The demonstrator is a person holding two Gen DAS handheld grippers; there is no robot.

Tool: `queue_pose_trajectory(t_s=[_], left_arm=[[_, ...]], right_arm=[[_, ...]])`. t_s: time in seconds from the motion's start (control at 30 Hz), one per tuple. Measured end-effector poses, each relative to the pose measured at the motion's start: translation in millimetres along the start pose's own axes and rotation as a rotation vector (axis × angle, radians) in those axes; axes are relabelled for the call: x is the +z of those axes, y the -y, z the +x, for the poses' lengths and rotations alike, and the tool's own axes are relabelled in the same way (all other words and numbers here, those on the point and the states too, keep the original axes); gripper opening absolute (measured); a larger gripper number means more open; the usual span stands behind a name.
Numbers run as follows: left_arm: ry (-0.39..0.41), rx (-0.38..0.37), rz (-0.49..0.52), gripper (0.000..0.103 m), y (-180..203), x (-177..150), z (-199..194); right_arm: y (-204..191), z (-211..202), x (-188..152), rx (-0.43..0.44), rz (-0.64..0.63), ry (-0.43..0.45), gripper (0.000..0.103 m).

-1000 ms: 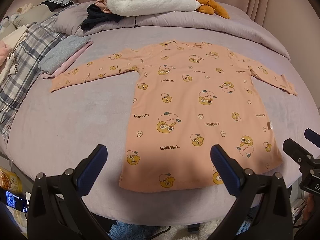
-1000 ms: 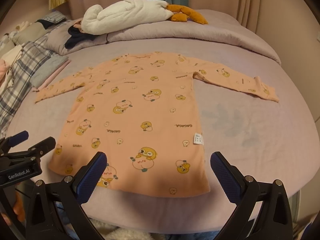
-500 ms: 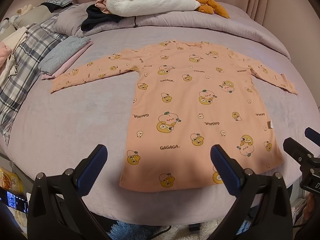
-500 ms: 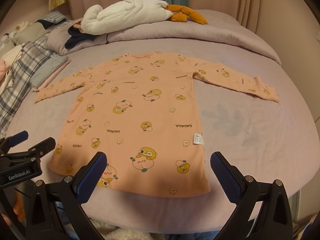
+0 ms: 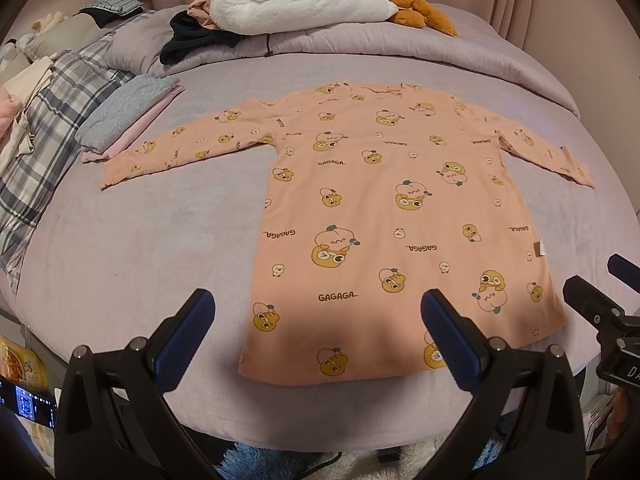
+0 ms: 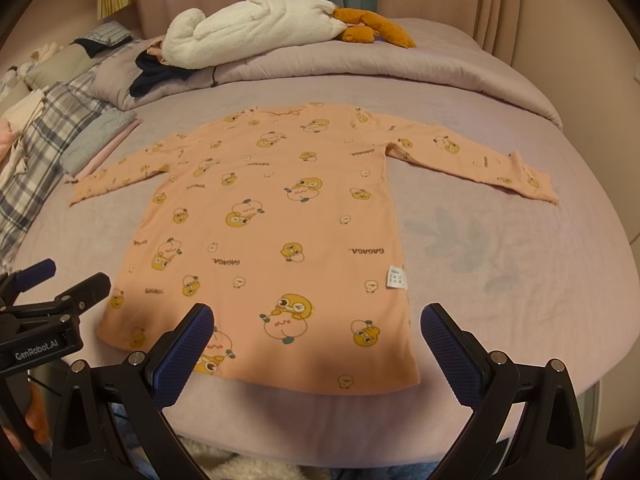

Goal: Fold small clothes

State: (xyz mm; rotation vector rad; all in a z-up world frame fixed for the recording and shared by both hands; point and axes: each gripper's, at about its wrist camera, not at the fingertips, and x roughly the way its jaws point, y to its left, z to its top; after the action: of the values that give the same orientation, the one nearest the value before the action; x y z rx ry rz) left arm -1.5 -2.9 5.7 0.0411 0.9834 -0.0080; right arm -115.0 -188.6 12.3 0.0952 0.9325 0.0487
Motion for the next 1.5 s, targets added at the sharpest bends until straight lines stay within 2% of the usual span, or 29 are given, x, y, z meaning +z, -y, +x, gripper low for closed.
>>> queue_pose_trajectory(t_s=[0.73, 0.87, 0.93, 0.97, 1.1, 1.13, 1.2, 1.33, 1.5], left_arm=[[-0.005, 0.004, 0.000, 0.103, 0.8, -0.9, 1.8], [-0.013, 0.000, -0.003, 0.103, 0.2, -2.0, 6.3], [-0.024, -0.022, -0.015, 0.103, -0.6, -0.9, 11.7], [-0.039, -0.045, -0.028, 0.103, -1.8, 0.7, 17.2], [-0.054, -0.188, -0.101, 0.103, -5.0, 7.9, 28.8], [-0.041, -0.232, -0.126, 0.103, -7.0, 10.5, 30.4], [-0.019, -0.273, -0.150, 0.103, -7.7, 15.4, 30.8], [-0.001, -0.410, -0.219, 0.103, -11.3, 28.3, 37.0], [0.028, -0.453, -0.254, 0.103, -7.2, 48.1, 44.1]], right_arm=[[0.5, 2.2, -2.2, 0.001, 0.004, -0.004, 0.102], [4.8, 7.0, -2.6, 0.024, 0.014, -0.007, 0.102], [12.4, 11.5, -2.3, 0.118, 0.033, -0.010, 0.102], [20.3, 14.4, -3.2, 0.194, 0.056, -0.004, 0.102], [59.5, 23.5, -4.4, 0.329, 0.173, 0.062, 0.102], [71.8, 27.5, -3.9, 0.341, 0.216, 0.069, 0.102], [94.8, 34.7, -2.9, 0.355, 0.298, 0.081, 0.102], [148.0, 44.5, -3.0, 0.317, 0.468, 0.137, 0.102], [197.5, 47.7, -3.2, 0.272, 0.602, 0.206, 0.102]])
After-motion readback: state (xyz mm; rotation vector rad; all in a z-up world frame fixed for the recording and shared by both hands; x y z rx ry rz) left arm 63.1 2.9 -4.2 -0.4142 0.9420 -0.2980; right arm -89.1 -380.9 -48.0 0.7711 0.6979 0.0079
